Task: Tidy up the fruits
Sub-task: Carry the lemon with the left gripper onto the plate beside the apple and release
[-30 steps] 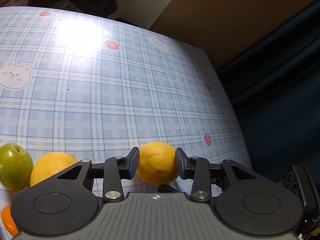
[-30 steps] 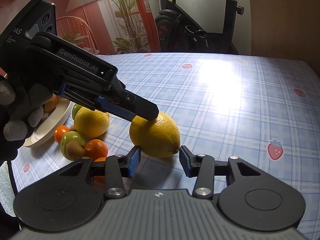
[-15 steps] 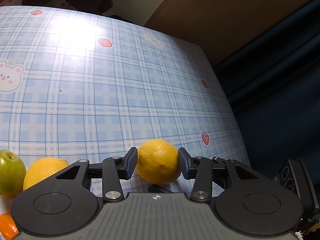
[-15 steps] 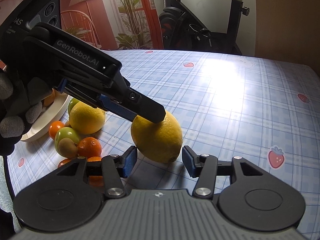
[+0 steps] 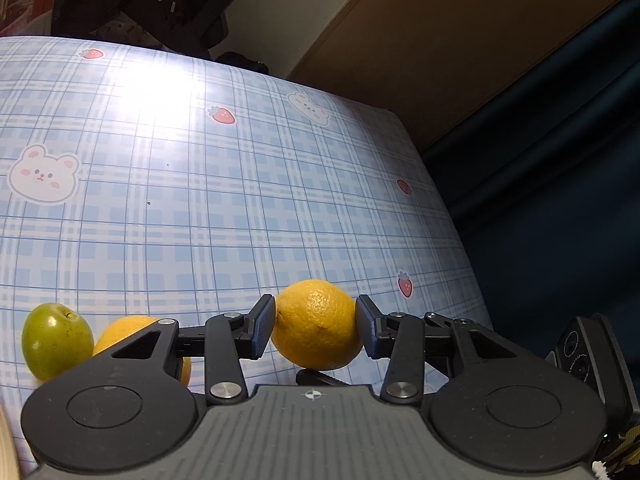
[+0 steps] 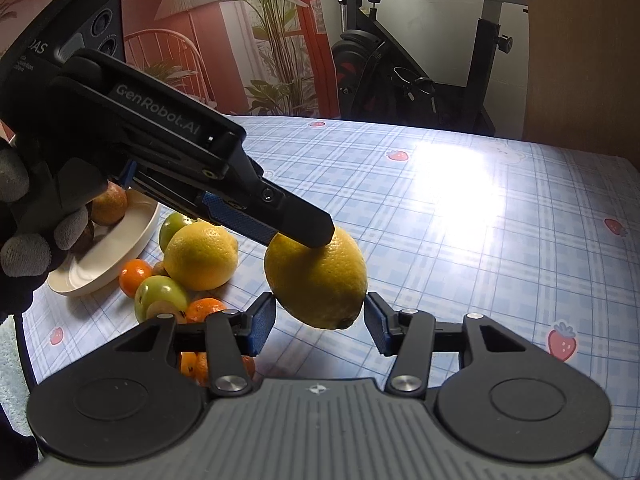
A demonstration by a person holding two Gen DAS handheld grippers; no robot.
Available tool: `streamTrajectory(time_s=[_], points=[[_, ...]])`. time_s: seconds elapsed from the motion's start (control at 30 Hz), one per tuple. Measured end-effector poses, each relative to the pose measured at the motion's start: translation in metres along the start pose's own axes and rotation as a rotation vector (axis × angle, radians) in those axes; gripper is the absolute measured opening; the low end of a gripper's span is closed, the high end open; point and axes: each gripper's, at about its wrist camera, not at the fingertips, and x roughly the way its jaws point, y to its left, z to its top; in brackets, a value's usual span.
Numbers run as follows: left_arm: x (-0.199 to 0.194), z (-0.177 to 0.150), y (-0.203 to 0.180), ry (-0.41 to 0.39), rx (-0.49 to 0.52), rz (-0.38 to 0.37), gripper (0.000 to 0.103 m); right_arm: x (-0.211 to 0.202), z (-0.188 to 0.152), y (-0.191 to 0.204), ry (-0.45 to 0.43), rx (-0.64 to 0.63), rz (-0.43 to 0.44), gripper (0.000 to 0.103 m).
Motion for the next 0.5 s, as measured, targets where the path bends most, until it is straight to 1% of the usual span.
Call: streamTrajectory(time_s=[0.2,0.4,0.5], points=[[-0.051,0.003,0.020,-0.056,-0.020,0.039,0.047,0.014,0.023,0.036,-0.013,-0.060,0.046,0.052],[-0.120,-0.003,0.060,-0.116,-0.061,0.090,0.047,0.043,0.041,0.084,-0.020,-0.142,0.124,0.052],[-0.146,-0.009,0.083,-0.138,-0.084,0.115,0.047,0.063,0.052,0.112,-0.013,-0.183,0.159,0.052]])
